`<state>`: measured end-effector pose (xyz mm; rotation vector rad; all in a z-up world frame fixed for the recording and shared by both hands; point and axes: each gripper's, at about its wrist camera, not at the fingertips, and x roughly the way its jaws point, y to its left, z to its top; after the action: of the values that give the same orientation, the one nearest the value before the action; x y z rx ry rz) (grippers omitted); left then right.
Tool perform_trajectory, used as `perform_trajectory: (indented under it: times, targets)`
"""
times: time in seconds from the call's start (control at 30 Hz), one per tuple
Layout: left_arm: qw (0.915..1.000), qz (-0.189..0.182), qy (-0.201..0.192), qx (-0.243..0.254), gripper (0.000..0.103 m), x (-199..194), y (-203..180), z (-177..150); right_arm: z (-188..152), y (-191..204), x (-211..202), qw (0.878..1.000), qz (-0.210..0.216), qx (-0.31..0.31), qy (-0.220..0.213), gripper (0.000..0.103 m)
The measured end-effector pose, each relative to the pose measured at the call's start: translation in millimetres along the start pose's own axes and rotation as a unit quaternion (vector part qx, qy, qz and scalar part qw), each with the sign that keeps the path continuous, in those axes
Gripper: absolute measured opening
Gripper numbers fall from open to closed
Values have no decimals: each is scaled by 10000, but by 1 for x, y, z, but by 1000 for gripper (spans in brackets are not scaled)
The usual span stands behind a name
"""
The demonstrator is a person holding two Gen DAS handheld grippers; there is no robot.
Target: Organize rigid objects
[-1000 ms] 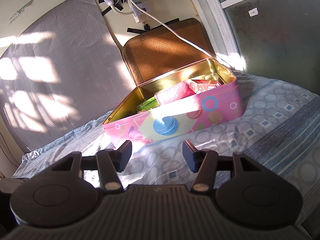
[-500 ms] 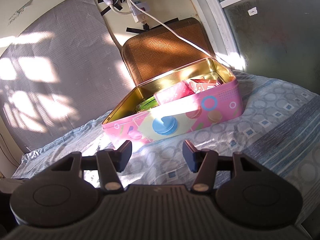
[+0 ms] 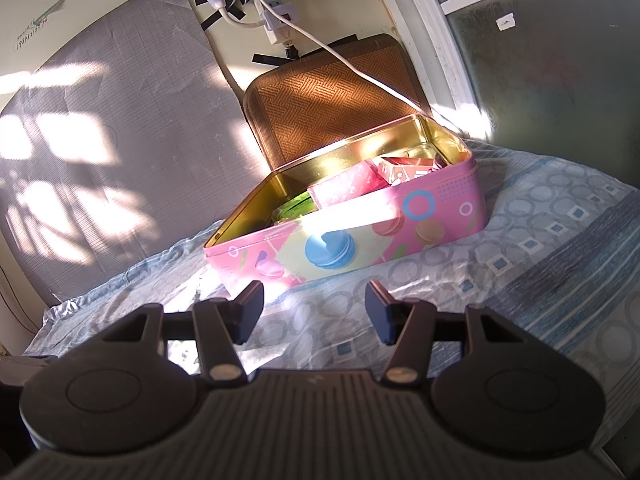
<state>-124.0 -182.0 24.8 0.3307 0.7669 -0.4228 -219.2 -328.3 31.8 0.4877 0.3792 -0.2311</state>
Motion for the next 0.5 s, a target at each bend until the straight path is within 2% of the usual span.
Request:
perform_trajectory:
  times: [0.5]
  targets:
    - [9997, 86, -240, 68, 103, -6, 1, 2, -2, 0, 2, 10000, -6, 4, 21, 58]
